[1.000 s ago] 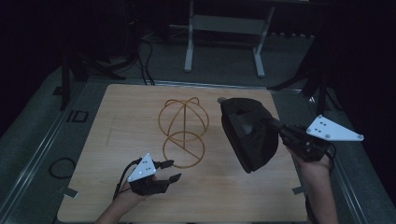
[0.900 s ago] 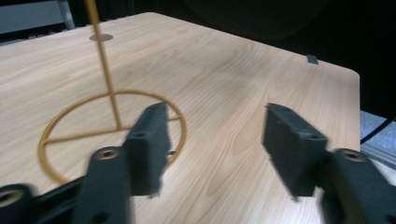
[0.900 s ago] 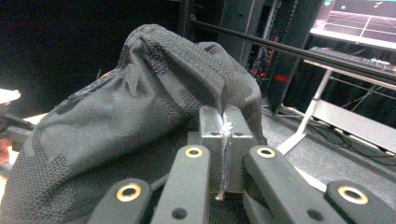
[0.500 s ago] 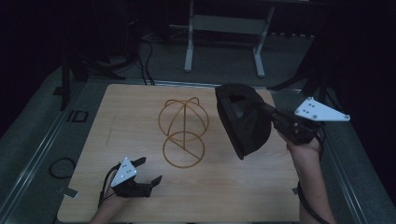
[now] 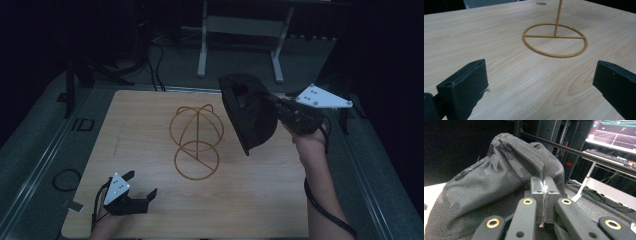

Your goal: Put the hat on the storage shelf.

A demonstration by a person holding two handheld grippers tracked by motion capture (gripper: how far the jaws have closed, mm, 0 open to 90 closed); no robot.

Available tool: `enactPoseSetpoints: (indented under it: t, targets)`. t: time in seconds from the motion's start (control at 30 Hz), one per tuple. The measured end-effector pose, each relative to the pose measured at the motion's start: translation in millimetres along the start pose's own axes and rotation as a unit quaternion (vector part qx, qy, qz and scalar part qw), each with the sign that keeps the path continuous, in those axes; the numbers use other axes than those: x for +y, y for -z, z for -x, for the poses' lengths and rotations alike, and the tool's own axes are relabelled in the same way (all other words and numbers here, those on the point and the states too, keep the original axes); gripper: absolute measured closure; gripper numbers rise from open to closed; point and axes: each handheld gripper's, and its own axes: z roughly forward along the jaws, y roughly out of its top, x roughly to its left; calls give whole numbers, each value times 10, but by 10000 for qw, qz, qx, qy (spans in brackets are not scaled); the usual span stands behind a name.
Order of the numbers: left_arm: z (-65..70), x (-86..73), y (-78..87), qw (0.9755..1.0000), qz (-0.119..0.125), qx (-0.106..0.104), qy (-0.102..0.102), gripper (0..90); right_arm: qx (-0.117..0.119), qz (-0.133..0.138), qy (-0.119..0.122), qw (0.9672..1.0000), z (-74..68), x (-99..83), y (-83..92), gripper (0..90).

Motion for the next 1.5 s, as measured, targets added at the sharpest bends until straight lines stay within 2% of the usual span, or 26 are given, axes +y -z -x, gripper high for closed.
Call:
enactPoseSetpoints:
  t: [0.23, 0.3, 0.5, 0.57, 0.8, 0.93, 1.27, 1.5]
  targets:
    - [-61, -33, 59, 9995, 104, 157, 239, 3, 41, -51, 48, 10000, -143, 94, -208, 892]
    - [-73, -34, 65, 9994, 125, 125, 283, 3, 90, -69, 48, 9999, -187, 99, -262, 892]
    - [-74, -42, 44, 9995, 93, 148, 253, 3, 210, -210, 89, 9995, -339, 101, -442, 892]
    - [-63, -42, 38, 9996, 65, 199, 180, 3, 280, -254, 94, 9992, -392, 95, -496, 892]
    - [-63, -44, 47, 9997, 87, 165, 184, 3, 453, -500, 173, 9976, -554, 16, -684, 891]
    - [-76, -50, 48, 9995, 111, 145, 263, 3, 548, -635, 176, 9963, -607, -42, -773, 891]
    - [-71, -55, 44, 9996, 100, 92, 252, 3, 885, -799, 77, 9928, -706, -151, -918, 890]
    - [-66, -57, 47, 9995, 135, 82, 272, 4, 983, -928, 113, 9908, -787, -214, -1000, 888]
